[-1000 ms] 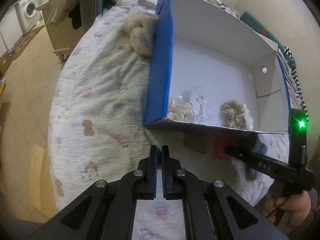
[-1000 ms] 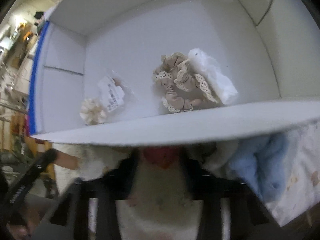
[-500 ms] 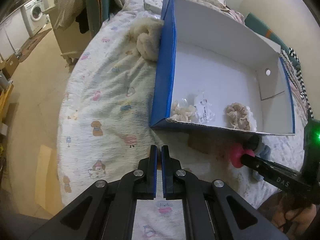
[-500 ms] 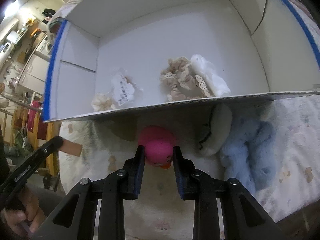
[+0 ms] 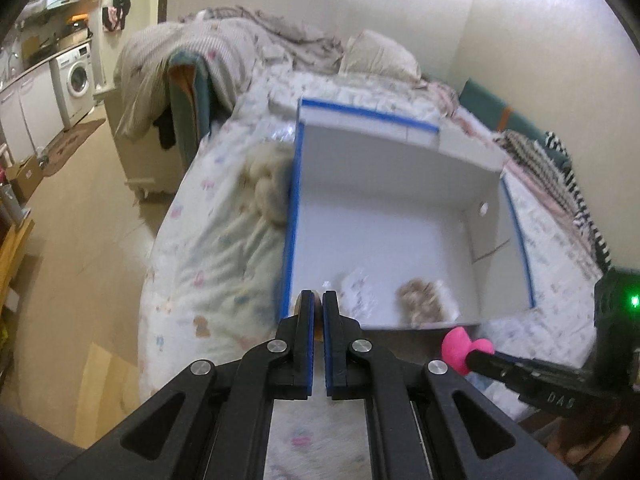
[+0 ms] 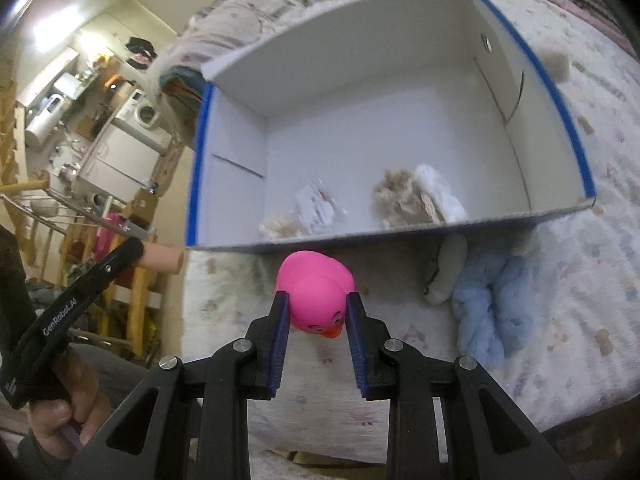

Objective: Organize soft objects
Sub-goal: 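Lift the pink duck over the box wall and lower it inside with the right gripper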

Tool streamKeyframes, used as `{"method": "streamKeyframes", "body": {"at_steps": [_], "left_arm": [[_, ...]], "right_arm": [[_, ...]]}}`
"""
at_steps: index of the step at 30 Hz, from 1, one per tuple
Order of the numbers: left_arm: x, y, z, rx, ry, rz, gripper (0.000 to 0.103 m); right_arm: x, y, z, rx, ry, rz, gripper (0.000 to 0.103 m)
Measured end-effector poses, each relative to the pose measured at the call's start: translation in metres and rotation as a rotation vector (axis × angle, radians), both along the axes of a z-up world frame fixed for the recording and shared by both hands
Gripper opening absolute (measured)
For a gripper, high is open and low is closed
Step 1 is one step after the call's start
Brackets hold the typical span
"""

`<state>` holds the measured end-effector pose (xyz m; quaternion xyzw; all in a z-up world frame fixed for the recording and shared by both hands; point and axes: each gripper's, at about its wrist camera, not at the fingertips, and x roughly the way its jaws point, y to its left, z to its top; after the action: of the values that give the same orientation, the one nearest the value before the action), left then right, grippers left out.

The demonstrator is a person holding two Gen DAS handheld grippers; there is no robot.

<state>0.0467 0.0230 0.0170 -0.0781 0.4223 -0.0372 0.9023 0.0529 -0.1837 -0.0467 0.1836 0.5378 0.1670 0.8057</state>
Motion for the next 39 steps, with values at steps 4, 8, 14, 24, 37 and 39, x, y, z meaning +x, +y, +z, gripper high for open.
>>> {"method": "streamKeyframes", "body": {"at_steps": [4,8,14,24,37,39], "left_arm": [[0.016,-0.008,0.021,0.001,-0.047,-0.015,0.004],[0.040,-0.017,0.033,0.029,-0.063,-0.030,0.004],[0.076,-0.031,0.022,0.077,-0.052,-0.045,0.004],[0.108,-0.046,-0.044,0.073,0.067,-0.101,0.004],[0.118,-0.051,-0.074,0.082,0.113,-0.109,0.004],[0.118,-0.051,-0.075,0.088,0.120,-0.103,0.004]], "right_arm": [[0.006,-0.009,0.025,0.021,-0.058,-0.011,0.030],[0.019,-0.018,0.048,0.014,-0.120,-0.028,0.030],[0.052,-0.032,0.057,-0.010,-0.161,-0.057,0.030],[0.083,-0.037,0.001,-0.026,-0.098,-0.108,0.030],[0.096,-0.030,-0.025,-0.088,-0.051,-0.082,0.030],[0.097,-0.029,-0.028,-0.095,-0.041,-0.079,0.030]]}}
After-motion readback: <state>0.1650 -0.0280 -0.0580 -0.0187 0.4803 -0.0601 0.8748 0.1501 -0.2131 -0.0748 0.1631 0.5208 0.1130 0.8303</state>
